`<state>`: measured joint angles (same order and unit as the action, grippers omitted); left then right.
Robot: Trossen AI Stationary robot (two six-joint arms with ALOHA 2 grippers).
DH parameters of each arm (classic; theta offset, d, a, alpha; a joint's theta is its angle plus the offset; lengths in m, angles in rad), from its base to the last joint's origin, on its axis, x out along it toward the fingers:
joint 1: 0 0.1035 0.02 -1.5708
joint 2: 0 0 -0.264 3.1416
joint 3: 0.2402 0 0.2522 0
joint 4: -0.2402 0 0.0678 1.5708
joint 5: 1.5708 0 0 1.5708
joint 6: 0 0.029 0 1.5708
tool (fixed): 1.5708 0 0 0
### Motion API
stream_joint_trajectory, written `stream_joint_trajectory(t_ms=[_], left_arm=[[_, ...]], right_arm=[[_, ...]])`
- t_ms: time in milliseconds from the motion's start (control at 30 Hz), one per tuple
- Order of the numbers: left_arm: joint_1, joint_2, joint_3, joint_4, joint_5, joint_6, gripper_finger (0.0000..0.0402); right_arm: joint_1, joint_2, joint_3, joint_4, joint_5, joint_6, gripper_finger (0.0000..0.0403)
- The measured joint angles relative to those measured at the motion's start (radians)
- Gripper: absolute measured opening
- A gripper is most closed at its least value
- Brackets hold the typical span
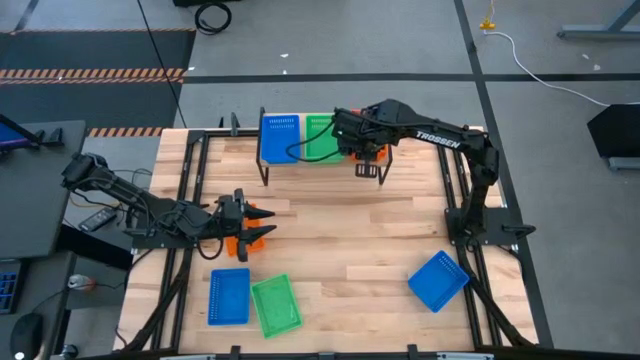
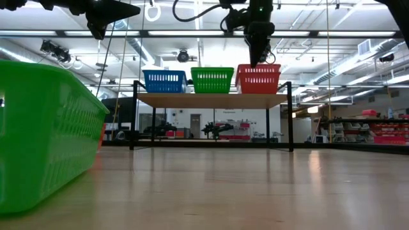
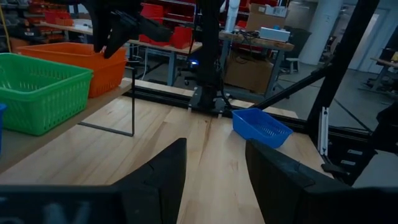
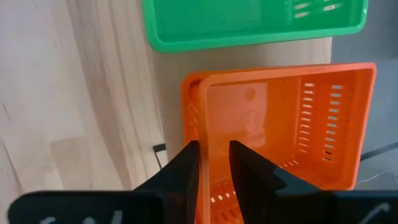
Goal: Stack baskets on shelf by color
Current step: Stack the right orange bin on top of the orange bin on the shelf, then stack the left blue bin on top of the blue bin on the shelf
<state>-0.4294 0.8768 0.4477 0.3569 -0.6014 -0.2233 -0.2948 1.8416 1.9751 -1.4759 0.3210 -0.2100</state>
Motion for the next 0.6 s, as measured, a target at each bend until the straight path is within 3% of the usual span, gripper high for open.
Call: stream_joint_trajectory(t_ms=[233, 333, 500, 600], left_arm=[[0.0, 0.0, 0.0, 0.0, 0.0, -0.001, 0.0172], [0.0, 0.0, 0.0, 0.004, 0.004, -0.001, 0.0172], [0.0, 0.0, 0.003, 0.0, 0.119, -0.03, 0.0172], [-0.001, 0.0, 0.038, -0.055, 0.206, -0.06, 0.0172]], right_arm=[[0.032, -0.029, 0.0, -0.032, -0.012, 0.006, 0.0105], [0.049, -0.06, 0.0, -0.056, -0.006, 0.08, 0.0116], [0.109, -0.082, -0.002, -0.075, -0.221, 0.305, 0.0126], [0.182, -0.082, -0.049, -0.063, -0.252, 0.365, 0.0126]])
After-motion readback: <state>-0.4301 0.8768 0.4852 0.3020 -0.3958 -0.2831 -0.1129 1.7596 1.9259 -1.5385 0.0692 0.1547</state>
